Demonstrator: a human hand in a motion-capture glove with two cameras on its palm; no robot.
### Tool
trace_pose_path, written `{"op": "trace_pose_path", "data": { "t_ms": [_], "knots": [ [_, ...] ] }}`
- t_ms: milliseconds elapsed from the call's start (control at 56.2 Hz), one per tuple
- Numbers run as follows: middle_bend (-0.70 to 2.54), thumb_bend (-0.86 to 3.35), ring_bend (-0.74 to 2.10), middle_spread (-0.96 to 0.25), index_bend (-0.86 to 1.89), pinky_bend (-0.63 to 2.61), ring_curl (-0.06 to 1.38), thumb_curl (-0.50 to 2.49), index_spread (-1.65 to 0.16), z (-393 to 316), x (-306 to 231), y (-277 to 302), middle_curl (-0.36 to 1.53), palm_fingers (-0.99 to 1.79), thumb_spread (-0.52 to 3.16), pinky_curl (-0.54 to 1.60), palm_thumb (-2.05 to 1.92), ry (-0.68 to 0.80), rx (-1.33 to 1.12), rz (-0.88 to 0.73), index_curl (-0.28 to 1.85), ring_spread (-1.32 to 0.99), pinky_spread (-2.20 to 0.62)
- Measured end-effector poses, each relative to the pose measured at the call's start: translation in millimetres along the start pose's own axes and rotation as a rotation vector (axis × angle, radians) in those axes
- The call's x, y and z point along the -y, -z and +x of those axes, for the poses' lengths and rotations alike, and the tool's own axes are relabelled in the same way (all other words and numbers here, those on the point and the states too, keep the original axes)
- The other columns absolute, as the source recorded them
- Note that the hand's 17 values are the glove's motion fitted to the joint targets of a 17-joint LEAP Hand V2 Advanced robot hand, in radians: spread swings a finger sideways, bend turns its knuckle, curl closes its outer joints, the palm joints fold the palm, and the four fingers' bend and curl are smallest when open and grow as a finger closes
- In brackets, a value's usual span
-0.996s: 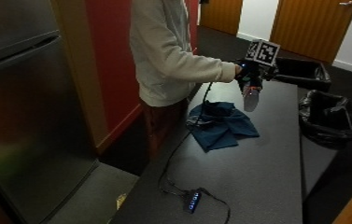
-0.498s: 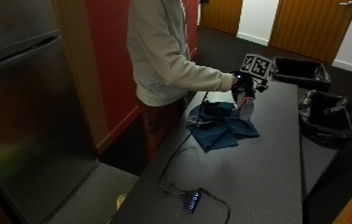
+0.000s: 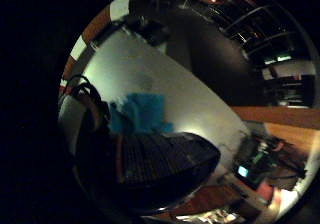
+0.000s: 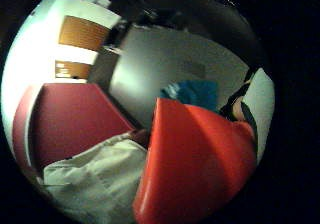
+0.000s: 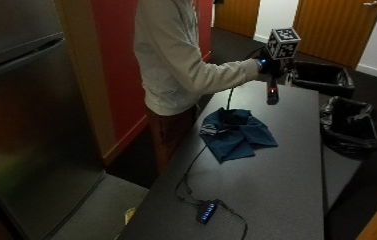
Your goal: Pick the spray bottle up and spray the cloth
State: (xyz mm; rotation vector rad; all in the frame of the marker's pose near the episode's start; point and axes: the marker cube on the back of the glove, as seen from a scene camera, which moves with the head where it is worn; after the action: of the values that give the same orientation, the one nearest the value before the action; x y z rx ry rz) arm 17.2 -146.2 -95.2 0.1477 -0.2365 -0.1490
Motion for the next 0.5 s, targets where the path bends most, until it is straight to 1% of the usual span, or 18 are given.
{"op": "trace_pose_path", "data": {
  "t_ms": [71,160,214,356,391,409,463,480,498],
  "knots": [
    [0.63,-0.03,0.58,-0.10,0.48,0.33,0.45,0.79,-0.11,-31,19,-2,0.51,1.37,0.13,0.38,0.93,0.030,0.213,0.099,0.54,-0.17,-0.22],
    [0.62,-0.03,0.58,-0.10,0.47,0.33,0.45,0.79,-0.11,-70,38,-12,0.51,1.37,0.14,0.38,0.93,0.074,0.493,0.185,0.54,-0.17,-0.21],
    [0.62,-0.03,0.58,-0.10,0.47,0.34,0.45,0.79,-0.11,-87,46,-22,0.51,1.37,0.14,0.38,0.93,0.097,0.592,0.213,0.54,-0.17,-0.21],
    [0.62,-0.03,0.57,-0.10,0.46,0.33,0.45,0.80,-0.11,-117,54,-58,0.50,1.36,0.15,0.38,0.94,0.161,0.760,0.205,0.54,-0.17,-0.21],
    [0.62,-0.03,0.57,-0.10,0.45,0.33,0.45,0.80,-0.11,-120,60,-68,0.50,1.36,0.15,0.38,0.94,0.152,0.789,0.228,0.54,-0.17,-0.21],
    [0.62,-0.03,0.57,-0.10,0.45,0.33,0.45,0.80,-0.11,-120,68,-73,0.50,1.36,0.15,0.38,0.94,0.132,0.797,0.267,0.54,-0.17,-0.21],
    [0.62,-0.03,0.57,-0.10,0.45,0.34,0.45,0.80,-0.11,-112,101,-88,0.50,1.36,0.15,0.38,0.94,0.014,0.793,0.460,0.54,-0.17,-0.21],
    [0.62,-0.03,0.57,-0.10,0.44,0.34,0.45,0.80,-0.11,-114,104,-96,0.50,1.35,0.15,0.38,0.95,0.000,0.805,0.461,0.54,-0.17,-0.21],
    [0.61,-0.03,0.57,-0.10,0.44,0.34,0.45,0.80,-0.11,-118,101,-106,0.50,1.35,0.16,0.38,0.94,0.014,0.831,0.409,0.54,-0.17,-0.21]
  ]
}}
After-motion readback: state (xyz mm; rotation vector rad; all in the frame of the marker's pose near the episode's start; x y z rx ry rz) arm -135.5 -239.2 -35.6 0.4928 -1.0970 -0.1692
